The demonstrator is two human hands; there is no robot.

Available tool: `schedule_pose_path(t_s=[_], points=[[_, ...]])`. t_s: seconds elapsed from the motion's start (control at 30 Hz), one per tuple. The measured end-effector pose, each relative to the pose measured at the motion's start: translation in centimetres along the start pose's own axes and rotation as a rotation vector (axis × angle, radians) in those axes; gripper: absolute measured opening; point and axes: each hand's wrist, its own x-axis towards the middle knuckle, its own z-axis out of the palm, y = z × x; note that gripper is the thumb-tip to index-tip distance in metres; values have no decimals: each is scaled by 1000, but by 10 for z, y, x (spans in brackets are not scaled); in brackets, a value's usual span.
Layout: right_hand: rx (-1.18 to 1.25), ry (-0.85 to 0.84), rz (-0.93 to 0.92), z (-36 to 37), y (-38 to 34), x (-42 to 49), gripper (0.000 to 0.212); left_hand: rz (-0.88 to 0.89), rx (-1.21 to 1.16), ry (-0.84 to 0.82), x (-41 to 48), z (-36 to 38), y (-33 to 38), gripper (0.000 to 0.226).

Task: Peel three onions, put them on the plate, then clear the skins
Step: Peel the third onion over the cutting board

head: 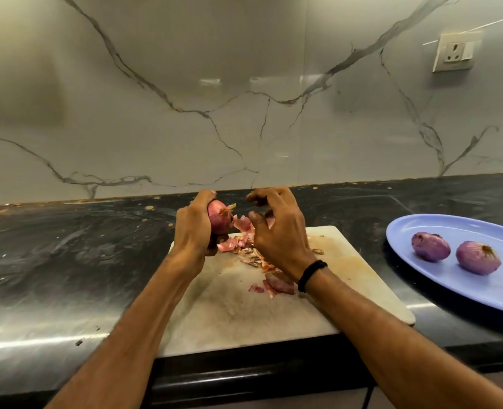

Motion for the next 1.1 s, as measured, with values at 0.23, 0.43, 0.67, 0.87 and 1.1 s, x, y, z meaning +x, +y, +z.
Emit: schedule_pose_path(t_s=[0.23, 0.43, 0.67, 0.87, 1.1], points=[[-15, -10, -183, 5, -3, -5, 21, 75, 89, 51, -1, 6, -3, 43], [-94, -79, -270, 4, -1, -7, 17, 138, 176, 48, -1, 8, -7, 45], [-2, -185, -58, 7, -1, -7, 17, 178, 194, 80, 1, 7, -8, 46], [60, -352, 40, 4, -7, -10, 31, 213, 221, 62, 6, 6, -14, 53], [194, -367, 169, 0, -13, -8, 31, 343, 326, 41, 2, 10, -11, 63]])
